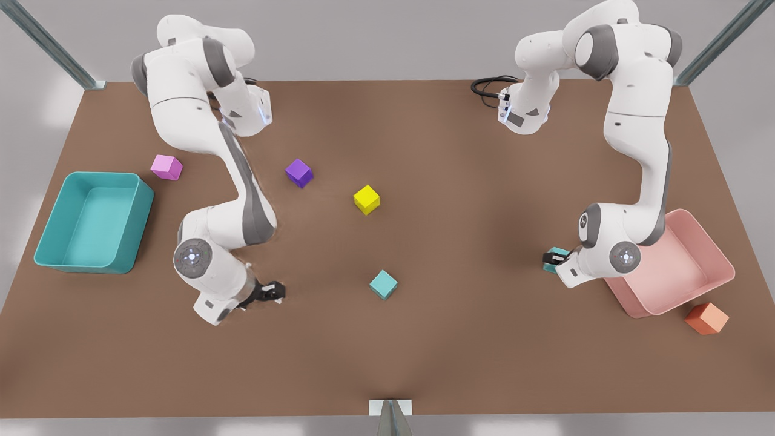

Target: Stack the two blue cubes on top of each other

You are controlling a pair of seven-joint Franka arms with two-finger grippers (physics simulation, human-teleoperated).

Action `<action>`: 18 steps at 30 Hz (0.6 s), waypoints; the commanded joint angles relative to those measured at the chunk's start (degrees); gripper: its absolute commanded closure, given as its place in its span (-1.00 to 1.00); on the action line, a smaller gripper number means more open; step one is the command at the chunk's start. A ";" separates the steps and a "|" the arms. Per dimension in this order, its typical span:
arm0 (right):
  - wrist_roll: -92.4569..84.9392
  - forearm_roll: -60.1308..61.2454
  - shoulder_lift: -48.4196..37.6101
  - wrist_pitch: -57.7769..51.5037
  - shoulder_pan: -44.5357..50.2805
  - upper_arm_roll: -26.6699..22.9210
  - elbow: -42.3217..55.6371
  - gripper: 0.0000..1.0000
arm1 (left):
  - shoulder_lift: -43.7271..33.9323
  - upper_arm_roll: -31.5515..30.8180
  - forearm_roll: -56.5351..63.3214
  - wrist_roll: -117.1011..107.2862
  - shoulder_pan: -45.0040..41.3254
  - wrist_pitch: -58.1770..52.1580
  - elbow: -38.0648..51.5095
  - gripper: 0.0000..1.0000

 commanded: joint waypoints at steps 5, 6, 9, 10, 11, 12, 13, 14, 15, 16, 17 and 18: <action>-8.26 -7.71 -26.73 -30.73 -1.96 0.95 -9.21 -1.00 | 1.73 0.91 0.20 9.64 -0.12 4.54 -1.82 -1.00; -7.82 -7.71 -26.73 -30.64 -1.88 1.13 -9.56 -1.00 | 1.91 1.09 0.28 9.64 -0.21 4.63 -1.91 -1.00; -7.55 -7.62 -25.68 -30.64 -1.70 1.13 -9.48 -1.00 | 2.35 1.18 0.20 9.28 -0.47 5.51 -2.61 -1.00; -7.64 -7.44 -25.68 -30.64 -1.70 1.04 -9.48 -1.00 | 2.35 1.18 0.20 9.20 -0.56 5.60 -2.61 -0.83; -7.73 -7.62 -25.76 -30.64 -1.70 0.95 -9.39 -1.00 | 2.35 1.18 0.20 9.28 -0.56 5.60 -2.61 -0.45; -7.82 -7.71 -25.85 -30.46 -1.70 0.95 -9.21 -1.00 | 2.35 1.18 0.20 9.20 -0.56 5.60 -2.61 -0.24; -7.64 -7.62 -25.76 -30.38 -1.70 0.95 -9.21 -1.00 | 2.35 1.18 0.20 9.20 -0.73 5.60 -2.53 -0.24; -7.64 -7.53 -25.76 -30.38 -1.70 0.95 -9.21 -1.00 | 2.26 1.18 0.02 8.67 -1.35 5.51 -2.35 -0.24; -7.64 -7.44 -25.76 -30.38 -1.70 0.87 -9.21 -1.00 | 2.26 1.18 0.02 7.00 -2.14 5.43 -2.09 -0.24; -7.64 -7.36 -25.68 -30.46 -1.70 0.87 -9.21 -1.00 | 1.73 0.83 0.02 4.89 -2.14 4.55 -1.21 -0.24; -7.55 -7.36 -25.68 -30.46 -1.70 0.87 -9.21 -1.00 | 0.51 0.47 0.02 4.28 -2.40 2.19 -0.25 -0.24; -7.55 -7.44 -25.76 -30.38 -1.79 0.87 -9.04 -1.00 | 0.06 -3.11 0.02 -3.51 -2.58 -4.39 4.48 -0.25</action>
